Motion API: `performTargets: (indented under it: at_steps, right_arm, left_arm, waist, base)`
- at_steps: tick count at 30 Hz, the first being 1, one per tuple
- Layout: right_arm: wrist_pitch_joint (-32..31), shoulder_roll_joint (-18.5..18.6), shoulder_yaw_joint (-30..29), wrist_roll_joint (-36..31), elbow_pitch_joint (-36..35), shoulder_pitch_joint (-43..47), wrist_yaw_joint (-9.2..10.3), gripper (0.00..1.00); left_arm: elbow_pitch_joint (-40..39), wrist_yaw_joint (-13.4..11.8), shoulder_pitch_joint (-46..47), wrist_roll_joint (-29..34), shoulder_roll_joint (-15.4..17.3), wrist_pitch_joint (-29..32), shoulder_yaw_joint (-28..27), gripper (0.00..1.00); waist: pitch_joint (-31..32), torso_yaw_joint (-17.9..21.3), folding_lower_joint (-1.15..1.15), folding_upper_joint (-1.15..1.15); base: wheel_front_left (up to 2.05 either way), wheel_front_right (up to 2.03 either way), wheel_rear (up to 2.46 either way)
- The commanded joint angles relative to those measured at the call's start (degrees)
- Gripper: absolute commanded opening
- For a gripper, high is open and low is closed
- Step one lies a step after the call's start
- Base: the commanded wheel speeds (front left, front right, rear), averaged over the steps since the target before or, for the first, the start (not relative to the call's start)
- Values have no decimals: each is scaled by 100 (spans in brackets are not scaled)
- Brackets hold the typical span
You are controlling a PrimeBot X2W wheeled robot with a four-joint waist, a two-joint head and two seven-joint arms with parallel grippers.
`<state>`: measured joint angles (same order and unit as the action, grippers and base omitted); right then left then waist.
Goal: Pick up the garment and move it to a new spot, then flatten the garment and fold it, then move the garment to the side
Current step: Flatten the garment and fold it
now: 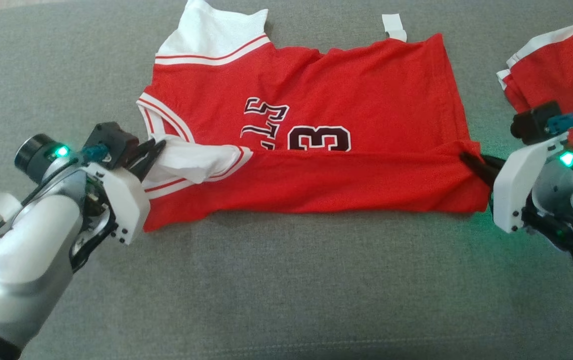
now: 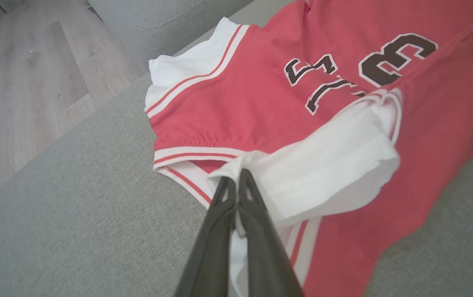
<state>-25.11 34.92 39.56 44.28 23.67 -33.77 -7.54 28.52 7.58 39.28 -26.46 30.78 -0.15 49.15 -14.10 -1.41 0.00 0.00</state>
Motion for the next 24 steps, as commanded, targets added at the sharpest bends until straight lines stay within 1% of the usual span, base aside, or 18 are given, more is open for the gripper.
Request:
performTargets:
  at_steps: [1,2,4,6,9,13,16,17,19,22,24]
  right_arm:
    - [143,46,-12,-86,-45,-168,5,89]
    - [213,23,-29,-117,12,-204,5,100]
    - [288,-32,-38,-109,90,-250,5,100]
    - [414,-59,-125,-116,171,-298,5,100]
    - [836,-123,-451,-181,301,-339,5,100]
    - [1706,-397,-1095,-290,354,-235,5,100]
    - [2439,-671,-1618,-484,264,-17,5,100]
    - [2439,-671,-1618,-484,264,-17,5,100]
    - [2897,-910,-2000,-646,147,188,5,100]
    - [3450,-1350,-2563,-955,-89,588,5,100]
    - [3643,-1687,-2841,-1216,-256,902,5,100]
  left_arm:
    - [60,-10,386,-82,169,-90,-175,100]
    - [152,-10,436,-90,140,-123,-147,100]
    - [323,-10,515,-100,60,-245,-153,100]
    - [482,-114,569,-137,-27,-417,-240,100]
    - [669,-440,577,-280,-150,-801,-516,100]
    - [635,-1001,417,-672,-345,-1336,-1147,100]
    - [249,-1349,105,-1038,-552,-1471,-1824,100]
    - [249,-1349,105,-1038,-552,-1471,-1824,100]
    - [-338,-1526,-201,-1027,-694,-1480,-2359,100]
    - [-1196,-1702,-937,-844,-1030,-1482,-3122,100]
    - [-1647,-1694,-1442,-701,-1315,-1483,-3534,100]
  waist:
    - [-19,9,0,0]
    - [-24,11,0,0]
    - [-17,15,0,0]
    - [12,28,0,0]
    - [98,57,0,0]
    - [273,106,0,0]
    - [436,133,0,0]
    - [436,133,0,0]
    - [540,149,0,0]
    - [688,195,0,0]
    - [783,231,0,0]
  base:
    - [0,0,0]
    - [0,0,0]
    - [0,0,0]
    - [0,0,0]
    - [0,0,0]
    - [0,0,0]
    - [0,0,0]
    - [0,0,0]
    - [0,0,0]
    - [0,0,0]
    - [0,0,0]
